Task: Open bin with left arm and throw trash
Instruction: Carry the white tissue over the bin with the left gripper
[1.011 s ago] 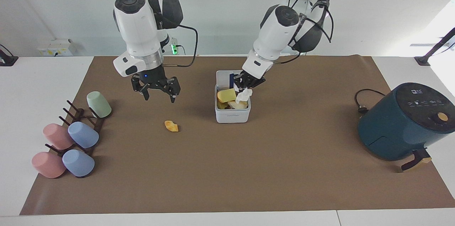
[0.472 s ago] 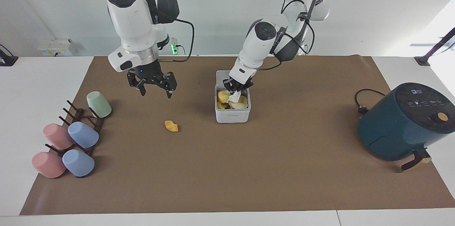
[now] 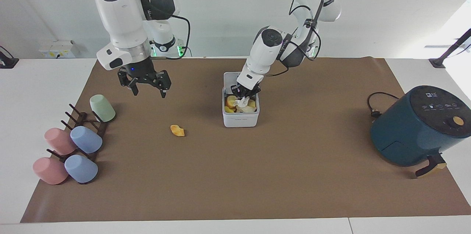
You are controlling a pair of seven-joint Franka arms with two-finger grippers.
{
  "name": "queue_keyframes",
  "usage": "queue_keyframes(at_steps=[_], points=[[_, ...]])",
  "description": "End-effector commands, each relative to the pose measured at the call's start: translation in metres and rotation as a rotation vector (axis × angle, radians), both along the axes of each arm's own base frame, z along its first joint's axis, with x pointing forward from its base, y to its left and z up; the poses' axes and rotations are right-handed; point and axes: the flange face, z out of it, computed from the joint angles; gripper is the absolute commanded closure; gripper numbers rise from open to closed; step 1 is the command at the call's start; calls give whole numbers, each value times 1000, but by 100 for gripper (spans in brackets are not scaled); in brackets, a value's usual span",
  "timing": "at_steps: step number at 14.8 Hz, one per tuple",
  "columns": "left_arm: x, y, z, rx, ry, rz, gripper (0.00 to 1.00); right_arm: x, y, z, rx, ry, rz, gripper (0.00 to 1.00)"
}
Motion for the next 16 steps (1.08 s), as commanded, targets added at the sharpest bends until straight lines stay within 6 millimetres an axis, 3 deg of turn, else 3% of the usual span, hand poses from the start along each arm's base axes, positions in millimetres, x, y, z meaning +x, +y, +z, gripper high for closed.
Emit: queue_keyframes(at_steps=[1, 2, 3, 5, 8, 10, 12, 16], points=[[2, 3, 3, -12, -6, 1, 68, -14, -38, 23, 47, 10, 7, 0], [2, 3, 7, -9, 0, -2, 23, -18, -47, 27, 46, 19, 10, 0], [4, 1, 17, -8, 5, -7, 0, -23, -55, 33, 45, 24, 6, 0], [10, 0, 35, 1, 26, -17, 0, -29, -66, 44, 43, 48, 7, 0], [10, 0, 42, 2, 29, -18, 0, -30, -69, 63, 43, 56, 19, 0], [9, 0, 45, 2, 27, -20, 0, -31, -73, 64, 43, 68, 13, 0], [15, 2, 62, 4, 34, -22, 0, -32, -73, 62, 43, 93, 13, 0], [60, 48, 118, 25, 26, 31, 0, -32, -78, 62, 38, 92, 7, 0]])
